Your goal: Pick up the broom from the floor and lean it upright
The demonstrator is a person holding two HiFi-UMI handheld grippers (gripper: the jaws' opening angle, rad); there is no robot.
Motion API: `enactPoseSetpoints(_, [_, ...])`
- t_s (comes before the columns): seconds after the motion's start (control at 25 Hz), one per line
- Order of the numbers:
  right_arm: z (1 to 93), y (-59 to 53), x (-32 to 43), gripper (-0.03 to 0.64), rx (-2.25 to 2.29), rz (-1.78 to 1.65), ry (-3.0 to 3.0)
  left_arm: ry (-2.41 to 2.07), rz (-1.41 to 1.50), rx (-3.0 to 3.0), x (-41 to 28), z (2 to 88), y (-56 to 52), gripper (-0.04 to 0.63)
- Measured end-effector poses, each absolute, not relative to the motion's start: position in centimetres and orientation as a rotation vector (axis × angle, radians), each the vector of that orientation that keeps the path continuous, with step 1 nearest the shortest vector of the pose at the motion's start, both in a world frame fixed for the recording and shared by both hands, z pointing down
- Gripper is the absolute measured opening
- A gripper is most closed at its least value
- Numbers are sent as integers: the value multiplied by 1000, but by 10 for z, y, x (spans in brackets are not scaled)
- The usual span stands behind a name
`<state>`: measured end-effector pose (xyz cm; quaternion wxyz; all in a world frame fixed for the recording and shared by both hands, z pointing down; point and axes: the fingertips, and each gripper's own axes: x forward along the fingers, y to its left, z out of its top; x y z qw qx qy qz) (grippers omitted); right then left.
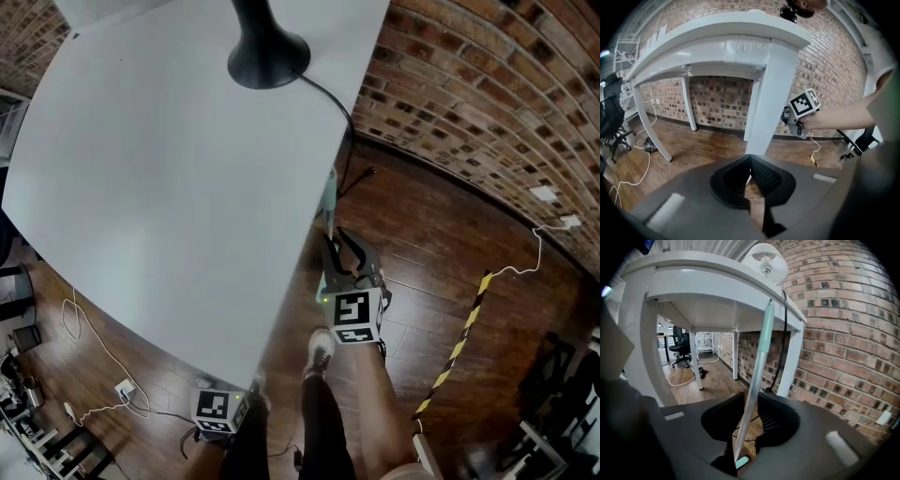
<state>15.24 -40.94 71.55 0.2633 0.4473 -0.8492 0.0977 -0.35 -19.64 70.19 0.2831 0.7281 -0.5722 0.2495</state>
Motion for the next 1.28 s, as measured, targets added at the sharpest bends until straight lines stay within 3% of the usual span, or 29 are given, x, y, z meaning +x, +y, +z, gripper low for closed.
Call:
enactPoseSetpoints(0.12, [715,-404,162,14,1246,214,-2246,-1558,674,1956,-7,700,-198,-5])
enactPoseSetpoints(0.72, [646,-284,186,12,1303,363,-2175,-1511,614,2095,-15,627,-191,-5])
enactPoseSetpoints(1.28, [422,-155,147,12,1556,223,-2223,-1496,485,2413,-52,428,-136,-5])
